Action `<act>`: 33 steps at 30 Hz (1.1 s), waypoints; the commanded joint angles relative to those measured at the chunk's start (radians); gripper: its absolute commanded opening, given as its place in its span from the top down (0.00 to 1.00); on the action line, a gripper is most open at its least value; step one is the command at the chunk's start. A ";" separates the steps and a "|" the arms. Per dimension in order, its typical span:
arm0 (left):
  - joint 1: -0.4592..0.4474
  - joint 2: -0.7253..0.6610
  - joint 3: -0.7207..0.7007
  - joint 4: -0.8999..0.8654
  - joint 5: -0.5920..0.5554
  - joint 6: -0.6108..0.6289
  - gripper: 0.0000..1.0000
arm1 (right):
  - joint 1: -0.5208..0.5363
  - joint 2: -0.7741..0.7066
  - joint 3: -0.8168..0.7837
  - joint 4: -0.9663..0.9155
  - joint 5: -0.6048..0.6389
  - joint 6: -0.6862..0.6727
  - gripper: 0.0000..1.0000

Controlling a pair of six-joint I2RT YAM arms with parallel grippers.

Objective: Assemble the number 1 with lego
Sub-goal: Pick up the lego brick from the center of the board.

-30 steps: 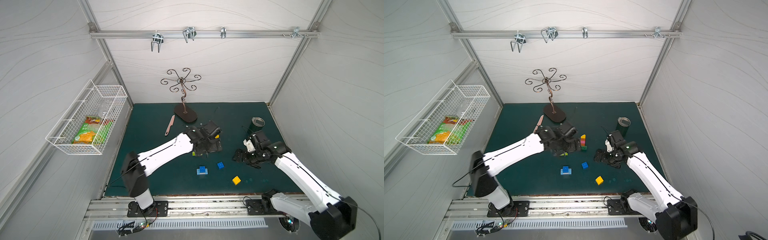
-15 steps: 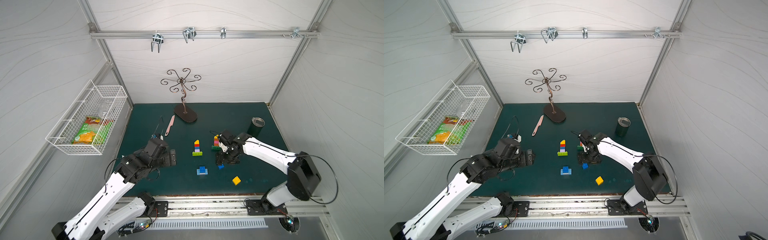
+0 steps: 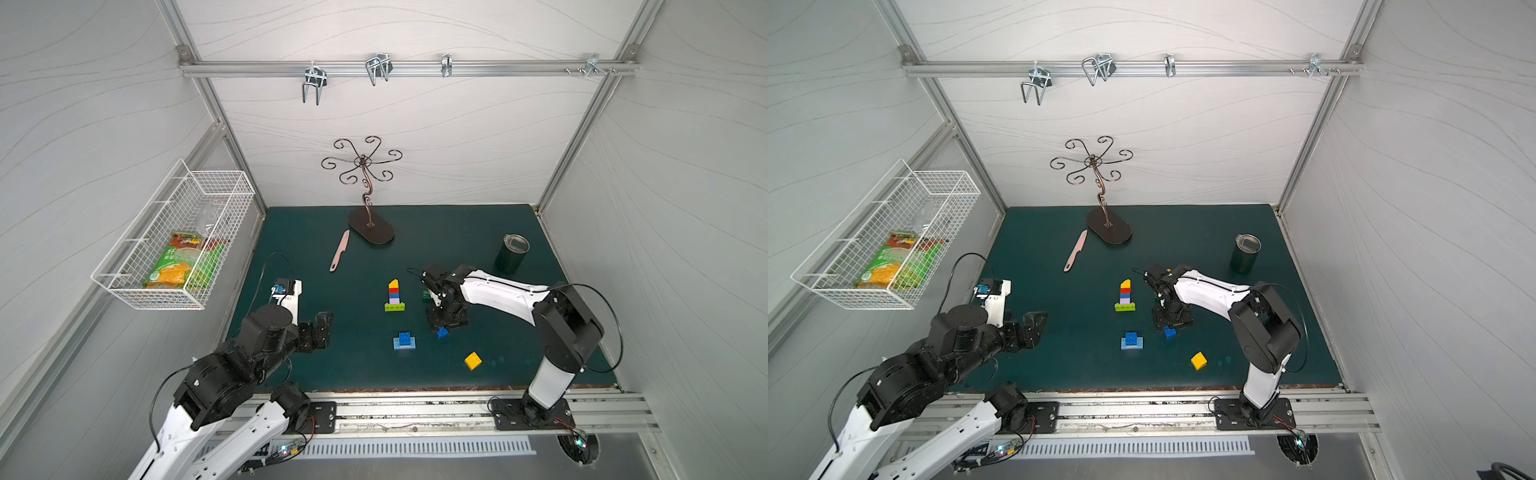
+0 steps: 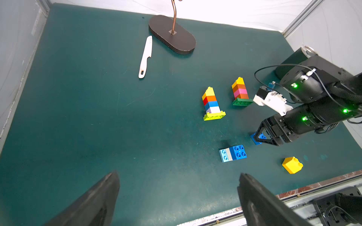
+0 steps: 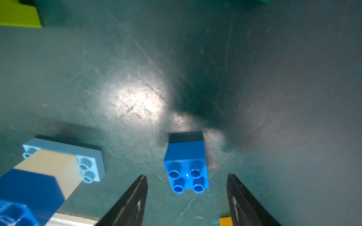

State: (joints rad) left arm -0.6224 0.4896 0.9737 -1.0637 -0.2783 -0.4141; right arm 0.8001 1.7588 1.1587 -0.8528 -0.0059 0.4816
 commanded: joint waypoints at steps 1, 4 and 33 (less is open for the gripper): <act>0.003 -0.029 -0.007 0.048 -0.084 0.002 0.00 | 0.027 0.028 0.021 -0.002 0.026 0.011 0.34; 0.003 -0.041 -0.013 0.055 -0.085 0.003 0.00 | 0.040 0.052 0.032 -0.007 0.045 0.020 0.36; 0.003 -0.069 -0.026 0.047 -0.145 -0.014 0.00 | 0.016 0.007 0.032 -0.094 0.035 0.277 0.86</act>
State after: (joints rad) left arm -0.6224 0.4377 0.9474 -1.0657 -0.4030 -0.4225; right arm 0.8227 1.8256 1.1954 -0.8936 0.0513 0.6975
